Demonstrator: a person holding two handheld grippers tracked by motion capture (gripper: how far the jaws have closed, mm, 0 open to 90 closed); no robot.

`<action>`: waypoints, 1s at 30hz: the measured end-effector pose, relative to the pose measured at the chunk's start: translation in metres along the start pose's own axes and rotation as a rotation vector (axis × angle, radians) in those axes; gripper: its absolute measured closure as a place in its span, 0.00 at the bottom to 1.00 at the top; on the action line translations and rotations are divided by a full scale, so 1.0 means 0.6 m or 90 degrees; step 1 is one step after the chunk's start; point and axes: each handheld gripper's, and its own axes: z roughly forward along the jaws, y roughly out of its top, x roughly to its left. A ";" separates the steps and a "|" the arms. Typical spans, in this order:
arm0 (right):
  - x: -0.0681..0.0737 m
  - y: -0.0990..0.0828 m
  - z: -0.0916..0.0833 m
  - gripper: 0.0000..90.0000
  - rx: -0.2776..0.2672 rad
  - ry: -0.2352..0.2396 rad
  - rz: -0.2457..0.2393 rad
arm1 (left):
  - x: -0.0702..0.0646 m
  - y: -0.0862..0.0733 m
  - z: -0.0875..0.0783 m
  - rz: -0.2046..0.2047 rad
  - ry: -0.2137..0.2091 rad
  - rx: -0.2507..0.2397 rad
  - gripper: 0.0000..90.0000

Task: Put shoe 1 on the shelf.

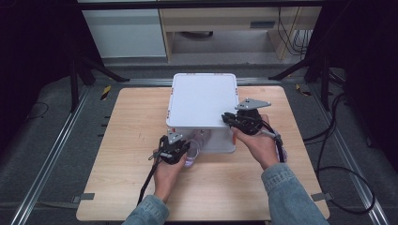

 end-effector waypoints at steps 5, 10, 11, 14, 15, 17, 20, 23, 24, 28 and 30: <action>0.000 0.000 0.000 0.89 -0.001 -0.001 0.002 | 0.006 -0.003 0.001 -0.003 -0.001 -0.002 0.82; -0.002 0.000 0.000 0.88 0.000 0.000 0.005 | 0.001 0.003 -0.023 0.018 0.000 -0.070 0.70; -0.002 0.000 0.000 0.88 0.000 0.000 0.005 | -0.001 0.004 -0.031 0.034 0.002 -0.084 0.70; -0.002 0.000 0.000 0.88 0.000 -0.001 0.004 | -0.004 0.004 -0.055 0.080 -0.008 -0.114 0.71; -0.001 0.000 0.000 0.88 0.000 -0.001 0.004 | -0.005 0.001 -0.065 0.106 -0.010 -0.120 0.72; -0.001 0.000 0.000 0.88 0.001 -0.002 0.004 | -0.004 -0.004 -0.079 0.143 -0.024 -0.118 0.78; -0.001 0.001 0.000 0.88 0.002 -0.003 0.002 | -0.005 -0.014 -0.095 0.186 -0.036 -0.105 0.85; 0.000 0.001 0.001 0.88 0.003 -0.004 0.002 | -0.006 -0.023 -0.108 0.221 -0.048 -0.101 0.90; 0.000 0.001 0.001 0.88 0.003 -0.004 0.002 | -0.008 -0.027 -0.110 0.218 -0.058 -0.090 0.91; 0.000 0.002 0.001 0.88 0.005 -0.005 0.002 | -0.006 -0.048 -0.106 0.248 -0.069 -0.052 0.93; 0.001 0.003 0.001 0.88 0.007 -0.007 0.000 | -0.003 -0.055 -0.101 0.257 -0.070 -0.034 0.93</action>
